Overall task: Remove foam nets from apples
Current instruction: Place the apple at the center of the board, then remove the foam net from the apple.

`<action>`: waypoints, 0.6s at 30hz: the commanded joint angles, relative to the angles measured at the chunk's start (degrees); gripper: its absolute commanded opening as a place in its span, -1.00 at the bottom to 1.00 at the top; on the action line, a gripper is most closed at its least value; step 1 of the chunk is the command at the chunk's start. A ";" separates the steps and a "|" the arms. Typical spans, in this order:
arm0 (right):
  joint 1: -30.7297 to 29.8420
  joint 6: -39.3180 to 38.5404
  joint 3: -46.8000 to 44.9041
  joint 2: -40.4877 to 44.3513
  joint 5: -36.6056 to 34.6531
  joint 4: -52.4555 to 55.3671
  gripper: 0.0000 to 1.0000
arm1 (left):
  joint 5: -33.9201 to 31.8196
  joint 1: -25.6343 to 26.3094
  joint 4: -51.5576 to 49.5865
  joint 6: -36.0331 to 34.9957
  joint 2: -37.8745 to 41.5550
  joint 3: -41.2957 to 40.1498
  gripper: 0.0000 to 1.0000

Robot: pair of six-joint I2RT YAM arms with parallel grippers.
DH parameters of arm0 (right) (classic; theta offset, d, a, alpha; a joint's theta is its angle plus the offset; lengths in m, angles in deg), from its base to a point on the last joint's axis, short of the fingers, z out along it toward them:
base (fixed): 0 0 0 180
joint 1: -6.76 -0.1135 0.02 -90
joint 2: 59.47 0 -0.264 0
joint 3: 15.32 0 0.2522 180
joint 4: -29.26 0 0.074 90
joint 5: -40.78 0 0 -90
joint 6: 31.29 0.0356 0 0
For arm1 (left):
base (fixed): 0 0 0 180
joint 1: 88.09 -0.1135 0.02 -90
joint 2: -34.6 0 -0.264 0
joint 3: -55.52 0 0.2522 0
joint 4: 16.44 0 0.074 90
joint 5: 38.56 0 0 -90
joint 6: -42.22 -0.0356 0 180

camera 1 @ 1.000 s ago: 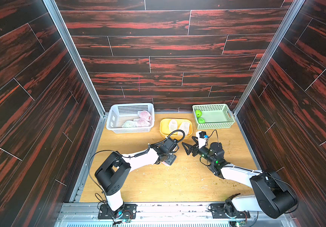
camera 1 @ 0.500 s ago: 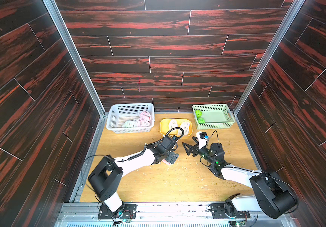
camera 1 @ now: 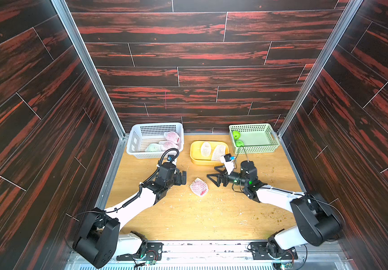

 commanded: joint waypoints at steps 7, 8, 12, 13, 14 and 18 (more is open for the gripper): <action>-3.28 -1.65 7.83 -9.93 -0.57 15.58 0.91 | 1.49 -0.17 5.17 2.81 -0.74 -1.38 0.99; -3.68 -2.09 8.36 -10.77 -0.52 16.09 0.92 | 1.50 -0.28 4.84 2.64 -0.86 -1.13 1.00; -4.60 -2.65 9.23 -13.03 1.67 16.89 0.93 | 2.03 -0.38 5.08 2.71 -1.04 -1.28 1.00; -5.01 -3.19 9.64 -13.31 1.98 17.77 0.93 | 2.06 -0.33 5.13 2.87 -1.19 -1.27 0.99; -5.38 -3.76 10.04 -13.49 1.54 18.83 0.94 | 2.30 -0.26 5.17 2.90 -1.30 -1.31 0.99; -6.44 -5.21 11.10 -14.55 -1.00 21.99 0.97 | 2.66 -0.32 5.67 3.35 -2.26 -1.31 1.00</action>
